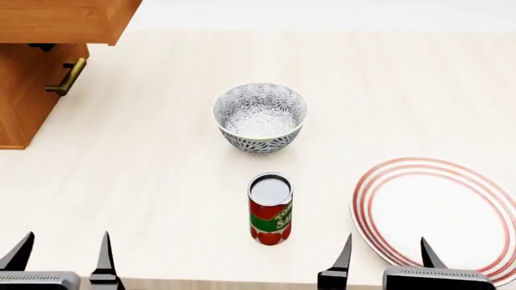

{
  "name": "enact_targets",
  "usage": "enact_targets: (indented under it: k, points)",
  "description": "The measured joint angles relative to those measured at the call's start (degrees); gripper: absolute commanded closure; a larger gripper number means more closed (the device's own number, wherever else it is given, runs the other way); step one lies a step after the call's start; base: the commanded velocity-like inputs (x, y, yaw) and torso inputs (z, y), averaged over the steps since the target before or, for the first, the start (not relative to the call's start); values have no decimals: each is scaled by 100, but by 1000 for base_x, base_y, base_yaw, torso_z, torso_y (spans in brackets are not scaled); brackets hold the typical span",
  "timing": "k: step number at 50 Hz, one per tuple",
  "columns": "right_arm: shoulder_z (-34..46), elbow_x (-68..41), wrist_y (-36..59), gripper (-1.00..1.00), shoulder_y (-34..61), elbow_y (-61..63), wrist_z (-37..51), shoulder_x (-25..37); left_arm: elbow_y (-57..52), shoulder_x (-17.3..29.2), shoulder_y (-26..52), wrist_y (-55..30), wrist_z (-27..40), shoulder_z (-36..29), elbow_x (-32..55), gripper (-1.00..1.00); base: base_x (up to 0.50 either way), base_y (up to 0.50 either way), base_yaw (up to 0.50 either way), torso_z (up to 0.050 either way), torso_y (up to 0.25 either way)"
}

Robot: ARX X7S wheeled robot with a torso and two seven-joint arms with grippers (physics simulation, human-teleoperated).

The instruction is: Put the bowl on the plate.

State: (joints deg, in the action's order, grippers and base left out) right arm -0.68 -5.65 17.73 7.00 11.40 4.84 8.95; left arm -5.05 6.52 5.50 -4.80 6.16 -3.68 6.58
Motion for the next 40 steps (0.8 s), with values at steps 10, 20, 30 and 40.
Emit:
enact_targets:
  k: [10, 20, 30, 40]
  points:
    - [-91, -114, 139, -100, 30, 247, 34, 128, -99, 76, 59, -72, 51, -92, 7, -100, 0, 0, 0, 0, 0]
    - [-107, -173, 260, -100, 14, 559, 72, 257, -149, 132, 83, -103, 93, -184, 7, -100, 45, 0, 0, 0, 0]
    - [-98, -206, 332, -100, -5, 752, 94, 352, -176, 182, 87, -99, 132, -244, 28, -100, 160, 0, 0, 0, 0]
    - [-97, -237, 389, -100, -13, 849, 124, 410, -242, 228, 90, -128, 176, -286, 62, -100, 161, 0, 0, 0, 0]
